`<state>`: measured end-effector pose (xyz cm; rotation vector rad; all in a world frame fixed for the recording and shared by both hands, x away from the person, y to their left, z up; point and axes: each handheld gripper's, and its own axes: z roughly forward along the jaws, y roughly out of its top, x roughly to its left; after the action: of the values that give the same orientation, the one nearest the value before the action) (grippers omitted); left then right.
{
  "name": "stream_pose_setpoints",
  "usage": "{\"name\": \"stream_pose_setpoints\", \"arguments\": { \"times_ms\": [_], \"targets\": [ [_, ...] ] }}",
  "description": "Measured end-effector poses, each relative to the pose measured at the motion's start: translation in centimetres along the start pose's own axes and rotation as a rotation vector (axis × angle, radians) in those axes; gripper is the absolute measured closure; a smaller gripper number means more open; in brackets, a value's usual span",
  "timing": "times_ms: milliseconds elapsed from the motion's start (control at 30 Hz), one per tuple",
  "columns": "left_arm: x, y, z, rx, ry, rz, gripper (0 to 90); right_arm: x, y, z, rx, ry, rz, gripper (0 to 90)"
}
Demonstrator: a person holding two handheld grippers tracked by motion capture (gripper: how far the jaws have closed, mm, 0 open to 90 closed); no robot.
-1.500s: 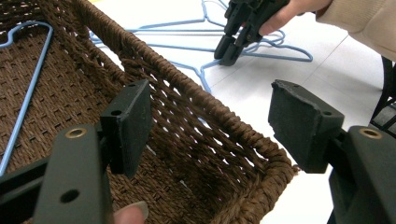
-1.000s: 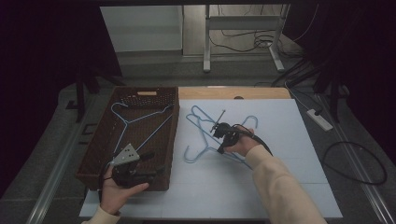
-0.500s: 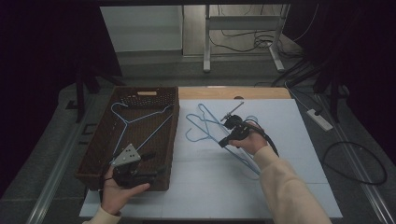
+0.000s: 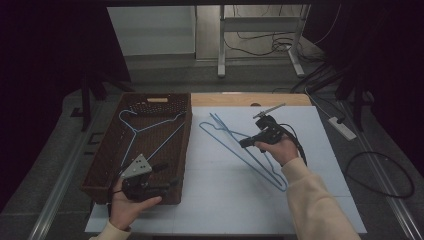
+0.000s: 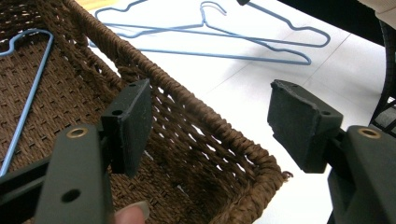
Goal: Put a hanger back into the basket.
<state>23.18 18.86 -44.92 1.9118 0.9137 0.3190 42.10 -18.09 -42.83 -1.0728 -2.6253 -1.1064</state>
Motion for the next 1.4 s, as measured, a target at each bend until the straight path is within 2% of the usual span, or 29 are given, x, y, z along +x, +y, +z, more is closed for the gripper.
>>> {"name": "stream_pose_setpoints", "arguments": {
  "times_ms": [233, 400, 433, 600, 633, 667, 833, 1100, 1233, 1400],
  "targets": [
    [-0.3, 0.1, 0.3, 0.002, -0.005, 0.006, 32.3, -0.2, -0.7, -1.0, -0.072, 0.042, 0.053, 87.9],
    [-0.5, 0.3, 0.5, 0.003, -0.012, 0.01, 32.4, -0.2, -1.0, -1.7, -0.123, 0.056, 0.089, 87.9],
    [-0.8, 0.5, 0.7, 0.005, -0.018, 0.013, 32.5, -0.1, -1.1, -2.0, -0.143, 0.07, 0.098, 87.9],
    [-1.6, 1.0, 1.4, 0.013, -0.036, 0.029, 32.5, 0.1, -1.5, -2.7, -0.19, 0.083, 0.124, 87.9],
    [-1.6, 1.0, 1.4, 0.013, -0.036, 0.029, 32.5, 0.1, -1.5, -2.7, -0.19, 0.083, 0.124, 87.9],
    [-1.9, 1.3, 1.8, 0.015, -0.044, 0.033, 32.5, 0.3, -1.8, -3.1, -0.219, 0.079, 0.141, 88.0],
    [-2.6, 1.8, 2.5, 0.023, -0.059, 0.044, 32.6, 0.4, -2.7, -4.2, -0.273, 0.081, 0.167, 88.0],
    [-3.8, 3.0, 3.8, 0.036, -0.089, 0.047, 33.1, 1.0, -4.0, -4.8, -0.328, 0.07, 0.2, 88.0],
    [-4.8, 4.2, 4.8, 0.03, -0.114, 0.036, 33.1, 2.0, -4.4, -4.6, -0.364, 0.054, 0.2, 88.0],
    [-5.5, 5.1, 6.1, 0.028, -0.127, -0.006, 33.2, 3.3, -4.6, -4.7, -0.409, 0.032, 0.188, 87.9]
  ]
}}
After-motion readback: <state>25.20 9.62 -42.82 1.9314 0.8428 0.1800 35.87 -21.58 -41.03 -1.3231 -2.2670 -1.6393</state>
